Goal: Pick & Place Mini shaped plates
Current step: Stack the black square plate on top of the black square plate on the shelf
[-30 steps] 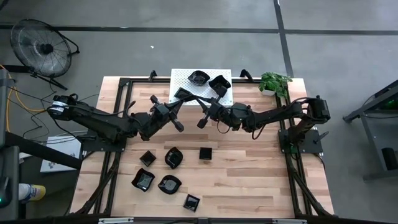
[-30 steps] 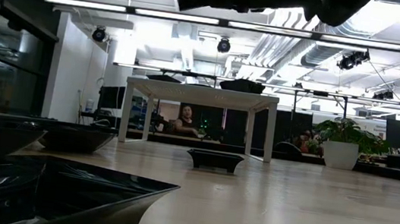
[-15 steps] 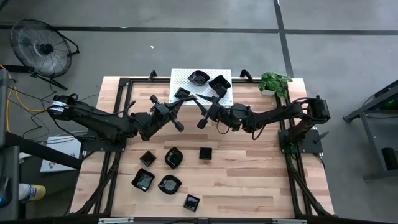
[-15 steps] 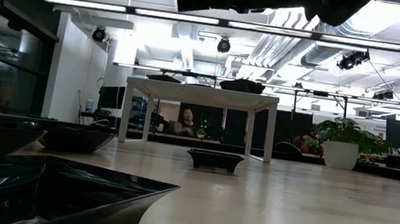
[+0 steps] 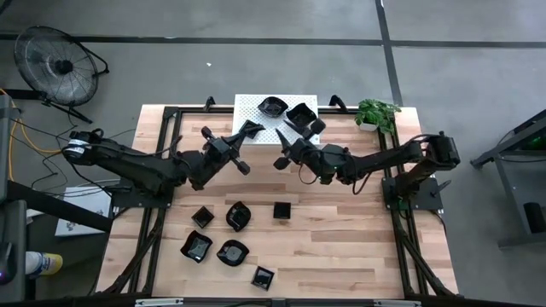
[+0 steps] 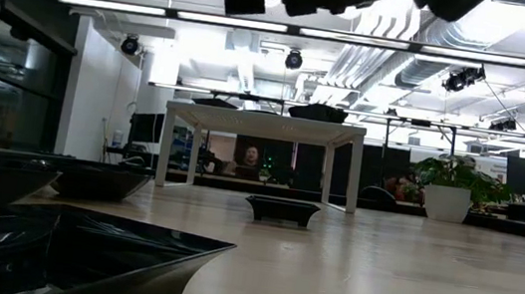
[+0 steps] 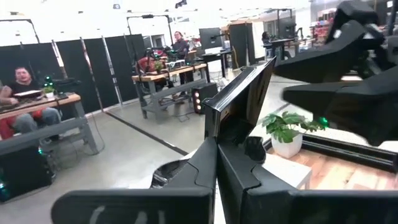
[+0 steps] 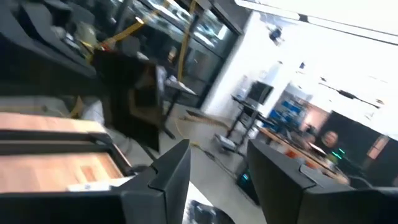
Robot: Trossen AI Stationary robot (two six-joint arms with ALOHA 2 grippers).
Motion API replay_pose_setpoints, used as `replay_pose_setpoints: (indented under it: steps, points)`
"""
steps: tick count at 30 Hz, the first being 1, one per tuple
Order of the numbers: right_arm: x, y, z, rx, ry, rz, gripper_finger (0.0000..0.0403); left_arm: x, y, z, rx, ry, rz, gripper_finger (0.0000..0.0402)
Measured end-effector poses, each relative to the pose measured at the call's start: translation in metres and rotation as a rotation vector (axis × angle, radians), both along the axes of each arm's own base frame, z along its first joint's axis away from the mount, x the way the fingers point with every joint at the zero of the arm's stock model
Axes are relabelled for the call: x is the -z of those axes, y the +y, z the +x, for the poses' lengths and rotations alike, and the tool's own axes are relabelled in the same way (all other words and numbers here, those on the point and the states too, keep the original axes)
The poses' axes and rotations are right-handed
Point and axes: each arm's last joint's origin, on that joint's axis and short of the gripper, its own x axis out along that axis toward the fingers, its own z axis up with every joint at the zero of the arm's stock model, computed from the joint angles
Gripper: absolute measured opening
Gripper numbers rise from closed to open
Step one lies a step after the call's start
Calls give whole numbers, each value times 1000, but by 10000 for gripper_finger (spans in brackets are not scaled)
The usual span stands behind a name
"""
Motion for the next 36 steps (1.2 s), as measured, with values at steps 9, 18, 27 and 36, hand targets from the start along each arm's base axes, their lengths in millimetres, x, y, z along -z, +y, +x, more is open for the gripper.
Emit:
replay_pose_setpoints:
  steps: [9, 18, 27, 36]
  points:
    - [-15, 11, -30, -109, 91, 202, 152, -3, 41, -29, 56, 46, -139, 0]
    - [0, 16, -55, -319, 261, 556, 152, -15, 89, -51, 194, 218, -401, 0]
    - [16, 21, -61, -284, 388, 664, 152, -35, 116, -63, 316, 264, -555, 0]
    - [22, 48, -71, -199, 432, 597, 151, -16, 152, -61, 397, 269, -764, 0]
